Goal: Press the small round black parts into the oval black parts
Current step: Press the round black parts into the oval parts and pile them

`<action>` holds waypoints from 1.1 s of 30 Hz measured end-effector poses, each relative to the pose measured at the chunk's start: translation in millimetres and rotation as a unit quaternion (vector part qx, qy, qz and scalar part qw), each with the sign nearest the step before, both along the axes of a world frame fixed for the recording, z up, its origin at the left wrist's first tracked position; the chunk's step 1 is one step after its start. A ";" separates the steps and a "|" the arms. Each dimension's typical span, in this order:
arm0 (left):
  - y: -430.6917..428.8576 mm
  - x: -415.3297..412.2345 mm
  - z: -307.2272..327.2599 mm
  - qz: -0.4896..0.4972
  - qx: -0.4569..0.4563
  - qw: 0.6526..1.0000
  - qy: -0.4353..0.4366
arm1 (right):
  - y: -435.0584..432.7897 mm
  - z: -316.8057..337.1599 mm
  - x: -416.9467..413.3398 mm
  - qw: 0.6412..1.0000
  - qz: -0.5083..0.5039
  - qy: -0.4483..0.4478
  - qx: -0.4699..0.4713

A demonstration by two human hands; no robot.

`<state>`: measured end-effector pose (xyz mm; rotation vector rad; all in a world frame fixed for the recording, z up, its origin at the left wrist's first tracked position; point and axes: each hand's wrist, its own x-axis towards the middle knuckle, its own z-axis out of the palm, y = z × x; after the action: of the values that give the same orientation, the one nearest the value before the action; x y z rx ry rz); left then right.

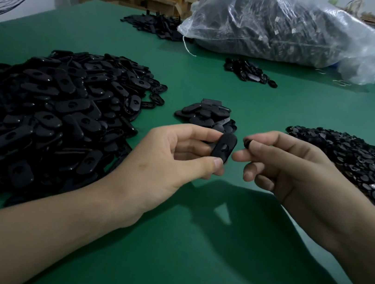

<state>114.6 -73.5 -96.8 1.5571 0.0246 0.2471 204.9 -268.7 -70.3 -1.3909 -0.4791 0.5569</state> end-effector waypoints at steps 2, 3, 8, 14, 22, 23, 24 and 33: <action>-0.2 -0.1 0.0 0.001 -0.004 1.000 0.000 | -0.2 0.2 0.1 1.000 0.006 0.005 0.007; -0.2 -0.4 0.0 0.001 -0.006 1.000 0.000 | 0.0 0.1 -0.1 1.000 0.009 0.005 0.008; 0.0 -1.2 0.9 0.001 -0.003 1.000 -0.004 | 2.9 1.4 -4.4 1.000 0.013 0.004 -0.006; -0.1 -1.5 3.0 0.004 0.010 1.000 -0.017 | 3.4 4.2 -7.5 0.998 -0.008 -0.056 -0.025; -0.3 -1.7 1.6 0.032 -0.008 0.999 -0.015 | 5.5 7.3 -14.6 0.979 -0.052 -0.191 -0.054; -0.3 -1.8 1.5 0.033 -0.007 0.999 -0.013 | 6.4 6.8 -15.4 0.977 -0.051 -0.198 -0.054; -0.4 -1.6 1.4 0.035 -0.007 0.999 -0.010 | 7.6 6.1 -16.1 0.977 -0.052 -0.202 -0.054; -1.2 -0.8 1.5 0.027 -0.008 1.000 0.006 | 9.0 0.9 -17.8 0.948 -0.094 -0.284 -0.105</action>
<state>113.8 -74.7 -95.3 1.5425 0.0781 0.2802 187.1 -259.6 -69.3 -1.7852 -0.7520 0.0380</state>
